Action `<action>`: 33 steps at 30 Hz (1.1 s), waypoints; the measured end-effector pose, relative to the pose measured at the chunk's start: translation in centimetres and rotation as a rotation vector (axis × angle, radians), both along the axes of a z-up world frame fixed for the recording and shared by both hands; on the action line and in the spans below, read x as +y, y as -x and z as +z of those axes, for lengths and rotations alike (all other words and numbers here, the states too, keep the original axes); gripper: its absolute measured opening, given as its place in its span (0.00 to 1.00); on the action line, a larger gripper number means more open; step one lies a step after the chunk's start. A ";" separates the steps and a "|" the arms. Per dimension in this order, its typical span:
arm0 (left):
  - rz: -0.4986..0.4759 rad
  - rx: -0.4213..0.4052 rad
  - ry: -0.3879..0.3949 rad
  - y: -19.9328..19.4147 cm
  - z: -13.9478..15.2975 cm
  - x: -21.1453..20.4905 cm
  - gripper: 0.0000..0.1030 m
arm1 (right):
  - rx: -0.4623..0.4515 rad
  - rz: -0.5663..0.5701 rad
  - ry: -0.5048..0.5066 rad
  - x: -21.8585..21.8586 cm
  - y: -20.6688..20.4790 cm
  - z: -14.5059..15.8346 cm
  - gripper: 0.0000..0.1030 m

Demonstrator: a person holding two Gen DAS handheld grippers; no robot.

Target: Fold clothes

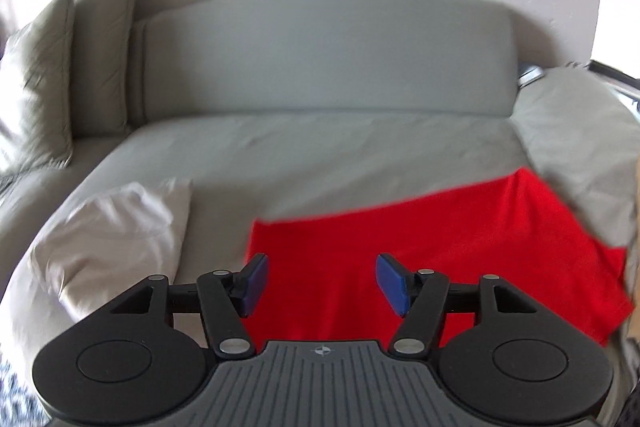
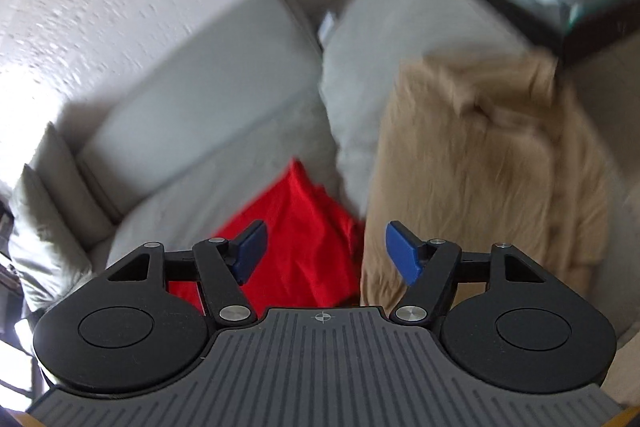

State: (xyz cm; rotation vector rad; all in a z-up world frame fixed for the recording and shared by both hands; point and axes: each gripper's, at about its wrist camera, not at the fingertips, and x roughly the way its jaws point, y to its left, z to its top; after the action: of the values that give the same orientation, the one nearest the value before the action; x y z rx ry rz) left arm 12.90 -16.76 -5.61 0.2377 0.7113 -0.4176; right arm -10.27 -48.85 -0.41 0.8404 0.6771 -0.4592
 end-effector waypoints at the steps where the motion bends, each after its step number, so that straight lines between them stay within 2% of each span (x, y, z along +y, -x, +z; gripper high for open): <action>1: 0.009 0.016 -0.010 0.2 -0.4 0.2 0.58 | 0.016 0.002 -0.039 -0.2 -1.1 -1.4 0.62; 2: 0.016 0.026 -0.018 0.4 -0.7 0.3 0.58 | 0.031 -0.009 -0.057 -0.1 -1.9 -2.2 0.60; 4: 0.025 0.035 -0.031 1.1 -1.0 0.3 0.58 | 0.060 -0.030 -0.093 0.1 -3.7 -3.9 0.46; 5: 0.028 0.039 -0.035 1.3 -1.1 0.2 0.58 | 0.074 -0.041 -0.111 0.1 -4.5 -4.8 0.47; 6: 0.029 0.042 -0.036 1.3 -1.2 0.0 0.58 | 0.089 -0.052 -0.129 0.2 -5.4 -5.6 0.52; 7: 0.030 0.051 -0.034 1.3 -1.3 -0.3 0.58 | 0.103 -0.063 -0.147 0.3 -6.3 -6.5 0.64; 8: 0.030 0.068 -0.030 1.1 -1.4 -0.5 0.58 | 0.118 -0.074 -0.165 0.4 -7.2 -7.4 0.69; 9: 0.030 0.084 -0.026 1.0 -1.5 -0.8 0.58 | 0.132 -0.085 -0.182 0.5 -8.0 -8.2 0.70; 10: 0.025 0.098 -0.023 0.8 -1.6 -1.1 0.58 | 0.145 -0.073 -0.157 0.4 -8.8 -8.6 0.70; 14: 0.018 0.112 -0.019 0.4 -1.6 -1.9 0.59 | 0.210 0.099 0.100 -0.3 -11.4 -8.3 0.71; 16: 0.032 0.110 -0.021 0.0 -1.4 -2.0 0.59 | 0.218 0.194 0.148 -0.9 -12.1 -8.8 0.68; 18: 0.046 0.108 -0.023 -0.4 -1.2 -2.0 0.59 | 0.262 0.279 0.184 -1.5 -13.1 -9.1 0.61; 20: 0.060 0.106 -0.025 -0.8 -0.9 -2.1 0.59 | 0.300 0.360 0.233 -1.7 -14.1 -9.4 0.59; 23: 0.080 0.103 -0.028 -1.4 -0.6 -2.2 0.59 | 0.344 0.400 0.249 -1.9 -14.9 -9.6 0.63; 26: 0.099 0.103 -0.031 -1.8 -0.4 -2.2 0.59 | 0.400 0.415 0.192 -2.2 -15.8 -10.4 0.74; 28: 0.104 0.111 -0.035 -1.7 -0.5 -1.6 0.59 | 0.407 0.408 0.168 -2.1 -16.4 -10.9 0.89; 30: 0.109 0.120 -0.038 -1.6 -0.7 -1.0 0.59 | 0.426 0.408 0.193 -1.7 -16.8 -11.6 0.88; 33: 0.116 0.133 -0.044 -1.5 -0.9 -0.1 0.59 | 0.424 0.433 0.284 -0.7 -16.4 -12.6 0.80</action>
State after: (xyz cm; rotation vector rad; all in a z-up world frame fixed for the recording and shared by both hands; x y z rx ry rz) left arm 14.39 -16.87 -6.54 0.2102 0.8611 -0.3093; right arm 6.09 -49.57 -12.99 0.3095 1.1256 -0.3290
